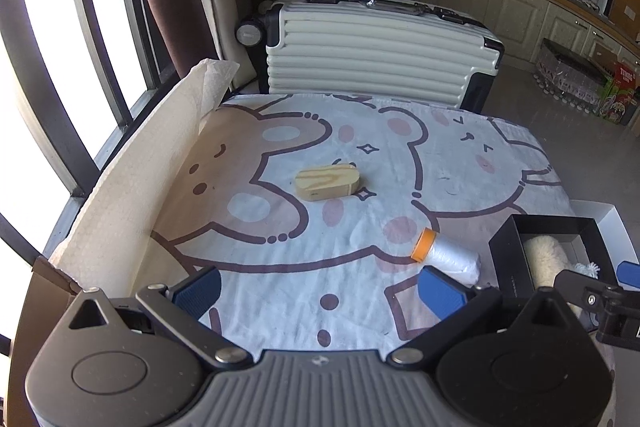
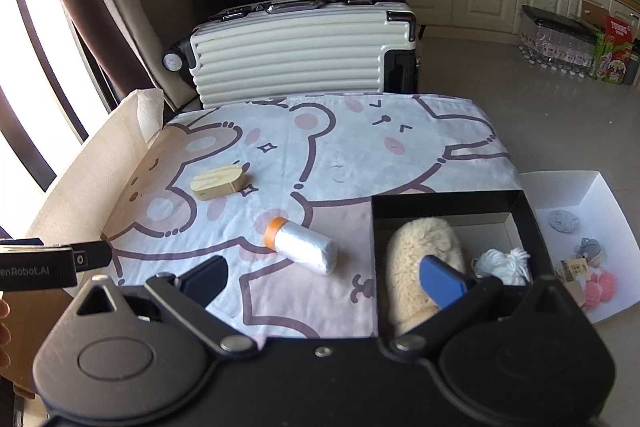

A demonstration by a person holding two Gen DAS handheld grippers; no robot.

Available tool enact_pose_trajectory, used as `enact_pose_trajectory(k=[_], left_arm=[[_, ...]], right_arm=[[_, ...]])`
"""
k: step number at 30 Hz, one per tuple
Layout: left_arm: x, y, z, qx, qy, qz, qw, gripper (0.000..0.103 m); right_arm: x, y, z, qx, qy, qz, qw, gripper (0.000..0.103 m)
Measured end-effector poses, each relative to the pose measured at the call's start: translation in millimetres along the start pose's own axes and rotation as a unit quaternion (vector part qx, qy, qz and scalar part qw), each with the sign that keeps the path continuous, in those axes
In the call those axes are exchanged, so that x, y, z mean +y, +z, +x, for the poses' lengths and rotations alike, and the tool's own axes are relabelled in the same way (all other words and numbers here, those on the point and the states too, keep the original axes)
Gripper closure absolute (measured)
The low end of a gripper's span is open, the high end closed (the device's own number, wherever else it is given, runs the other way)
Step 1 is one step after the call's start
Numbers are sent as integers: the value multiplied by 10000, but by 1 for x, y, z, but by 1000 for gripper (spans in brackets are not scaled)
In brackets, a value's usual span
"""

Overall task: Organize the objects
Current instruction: 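Move the left tool to the wooden block while the right tool approaches the wrapped bottle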

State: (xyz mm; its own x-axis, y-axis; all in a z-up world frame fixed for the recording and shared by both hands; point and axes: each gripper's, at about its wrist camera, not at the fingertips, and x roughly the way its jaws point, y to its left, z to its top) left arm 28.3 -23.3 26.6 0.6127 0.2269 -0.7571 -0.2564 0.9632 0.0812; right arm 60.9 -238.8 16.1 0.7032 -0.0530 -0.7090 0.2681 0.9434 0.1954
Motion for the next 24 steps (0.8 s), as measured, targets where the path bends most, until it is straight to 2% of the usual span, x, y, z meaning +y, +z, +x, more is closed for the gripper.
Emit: enact_pose_trajectory(k=[10, 24], left_arm=[[-11, 9, 38, 114, 47, 231, 9997, 0], [5, 20, 88, 323, 106, 37, 9994, 0]], right_arm=[[-6, 13, 36, 101, 128, 205, 9997, 0], [0, 27, 91, 262, 233, 384, 9986, 5]])
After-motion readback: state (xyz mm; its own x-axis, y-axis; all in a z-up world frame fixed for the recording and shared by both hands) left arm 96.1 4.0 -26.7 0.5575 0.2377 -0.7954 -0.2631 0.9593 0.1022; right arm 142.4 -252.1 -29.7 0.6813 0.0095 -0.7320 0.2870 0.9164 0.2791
